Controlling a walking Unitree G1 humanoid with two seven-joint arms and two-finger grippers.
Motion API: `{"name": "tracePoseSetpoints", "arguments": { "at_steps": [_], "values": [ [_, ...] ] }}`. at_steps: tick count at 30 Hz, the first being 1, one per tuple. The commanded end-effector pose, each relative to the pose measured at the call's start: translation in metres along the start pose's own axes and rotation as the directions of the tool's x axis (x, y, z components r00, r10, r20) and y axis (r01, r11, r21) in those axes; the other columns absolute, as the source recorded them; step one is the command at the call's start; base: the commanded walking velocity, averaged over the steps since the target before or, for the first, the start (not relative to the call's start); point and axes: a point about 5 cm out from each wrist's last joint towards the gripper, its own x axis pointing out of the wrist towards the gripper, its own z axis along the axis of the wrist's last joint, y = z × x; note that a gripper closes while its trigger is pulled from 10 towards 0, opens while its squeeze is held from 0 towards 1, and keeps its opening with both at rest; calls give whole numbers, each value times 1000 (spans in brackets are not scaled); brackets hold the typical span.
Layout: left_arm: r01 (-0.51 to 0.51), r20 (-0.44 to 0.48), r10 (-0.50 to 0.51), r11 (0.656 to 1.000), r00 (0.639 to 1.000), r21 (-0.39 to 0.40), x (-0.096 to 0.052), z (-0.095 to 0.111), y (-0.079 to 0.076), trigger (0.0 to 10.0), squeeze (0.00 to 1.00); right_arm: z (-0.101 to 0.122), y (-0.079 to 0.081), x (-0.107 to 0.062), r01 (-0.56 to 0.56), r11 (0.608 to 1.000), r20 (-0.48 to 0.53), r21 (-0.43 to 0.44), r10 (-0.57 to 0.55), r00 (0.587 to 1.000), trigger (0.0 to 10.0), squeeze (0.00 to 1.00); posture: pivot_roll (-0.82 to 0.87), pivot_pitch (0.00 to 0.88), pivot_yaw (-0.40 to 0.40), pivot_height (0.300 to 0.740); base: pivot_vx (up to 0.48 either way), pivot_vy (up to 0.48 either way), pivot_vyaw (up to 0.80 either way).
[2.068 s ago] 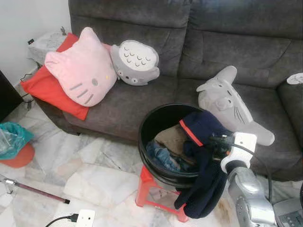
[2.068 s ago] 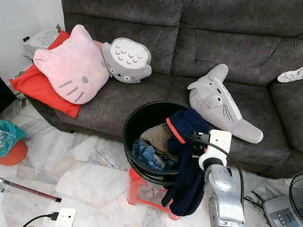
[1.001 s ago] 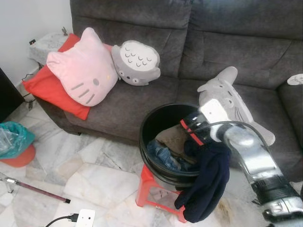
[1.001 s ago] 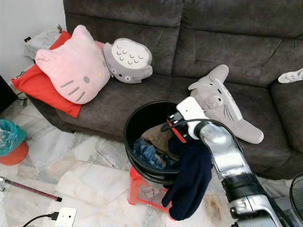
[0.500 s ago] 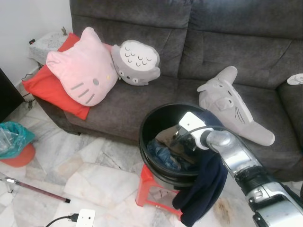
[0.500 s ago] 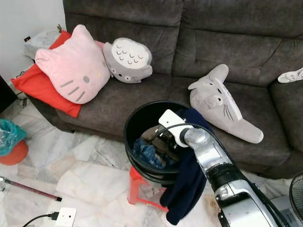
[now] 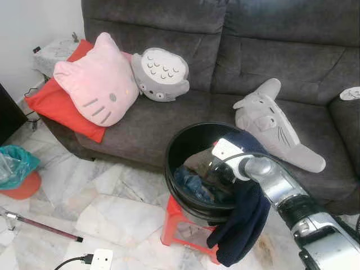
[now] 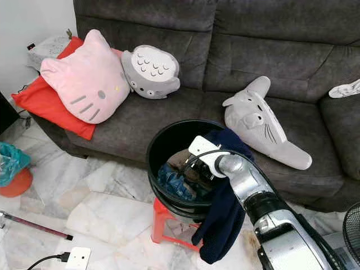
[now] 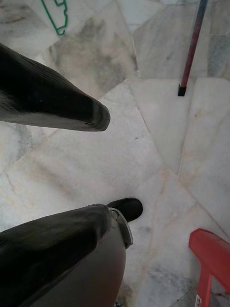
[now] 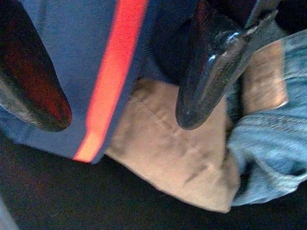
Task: Hang hanger
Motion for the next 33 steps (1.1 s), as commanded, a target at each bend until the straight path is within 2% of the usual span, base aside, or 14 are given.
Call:
{"name": "tracePoseSetpoints", "arguments": {
  "at_steps": [1,19,33],
  "values": [
    [3,-30,-3,1000,1000,-12,-2,-8,-1,10000,0,2,-7,-2,43,999,-3,0,-43,999,10000,0,-87,79,12,740,0,0,0],
    [5,-32,-5,1000,999,-9,-2,-9,0,10000,0,-10,-14,-7,95,995,-75,-32,-97,992,10000,0,-92,80,16,740,0,0,0],
    [4,-31,-4,1000,1000,-7,-2,-8,0,10000,0,-6,-6,-5,36,997,-47,-69,-39,998,10000,0,-92,84,17,740,0,0,0]
  ]
}}
